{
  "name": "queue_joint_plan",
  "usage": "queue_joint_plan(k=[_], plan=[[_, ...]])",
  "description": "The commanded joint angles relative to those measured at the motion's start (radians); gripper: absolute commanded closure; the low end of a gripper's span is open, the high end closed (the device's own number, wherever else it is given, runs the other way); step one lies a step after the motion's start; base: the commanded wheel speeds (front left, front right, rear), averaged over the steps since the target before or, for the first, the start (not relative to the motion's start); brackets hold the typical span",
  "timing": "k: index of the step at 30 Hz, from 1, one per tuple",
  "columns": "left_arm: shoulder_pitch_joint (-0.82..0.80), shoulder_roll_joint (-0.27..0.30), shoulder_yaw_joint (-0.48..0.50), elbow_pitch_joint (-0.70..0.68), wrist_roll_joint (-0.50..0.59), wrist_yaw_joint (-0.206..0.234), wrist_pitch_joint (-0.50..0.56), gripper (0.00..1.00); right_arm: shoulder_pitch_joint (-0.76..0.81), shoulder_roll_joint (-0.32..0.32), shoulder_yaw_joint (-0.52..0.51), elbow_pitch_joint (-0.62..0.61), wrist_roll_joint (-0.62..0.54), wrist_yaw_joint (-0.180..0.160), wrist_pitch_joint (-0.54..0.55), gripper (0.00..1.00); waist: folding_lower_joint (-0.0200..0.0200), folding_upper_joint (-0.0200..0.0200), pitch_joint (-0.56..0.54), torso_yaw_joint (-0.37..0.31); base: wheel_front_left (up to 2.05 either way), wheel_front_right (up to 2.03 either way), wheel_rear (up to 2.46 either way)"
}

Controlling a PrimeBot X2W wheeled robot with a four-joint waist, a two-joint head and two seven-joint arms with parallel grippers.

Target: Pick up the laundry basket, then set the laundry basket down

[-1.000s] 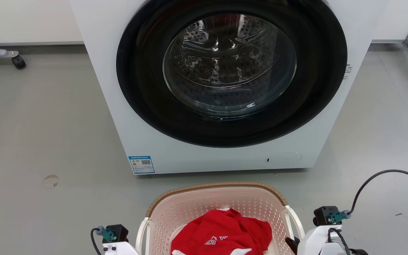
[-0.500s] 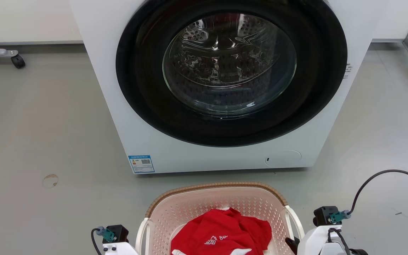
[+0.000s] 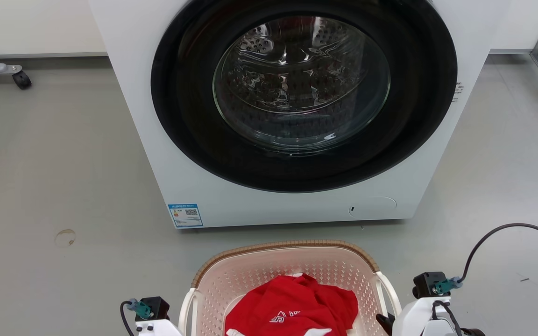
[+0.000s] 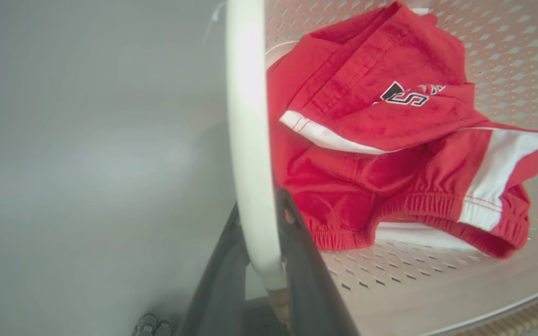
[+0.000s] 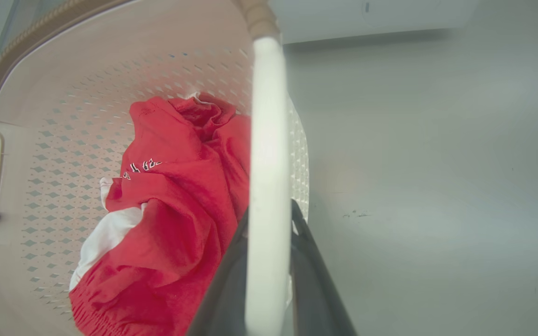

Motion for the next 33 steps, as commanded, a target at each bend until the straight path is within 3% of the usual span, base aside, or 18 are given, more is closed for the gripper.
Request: queue_joint_plan(k=[1, 20, 33], plan=[[-0.028, 0.136, 0.021, 0.058, -0.001, 0.024, -0.010, 1.00, -0.031, -0.094, -0.006, 0.045, 0.010, 0.003, -0.008, 1.00, 0.0000, -0.0001, 0.000, 0.000, 0.00, 0.00, 0.00], [-0.040, 0.133, 0.016, 0.059, -0.007, 0.024, -0.009, 1.00, -0.042, -0.094, -0.006, 0.049, 0.005, 0.003, -0.009, 1.00, 0.0000, -0.0001, 0.031, -0.002, 0.00, 0.00, 0.00], [-0.090, 0.126, 0.007, 0.060, 0.004, 0.024, -0.032, 1.00, -0.087, -0.094, -0.006, 0.061, 0.000, 0.003, -0.043, 1.00, 0.0000, -0.0001, 0.117, -0.011, 0.00, 0.00, 0.00]])
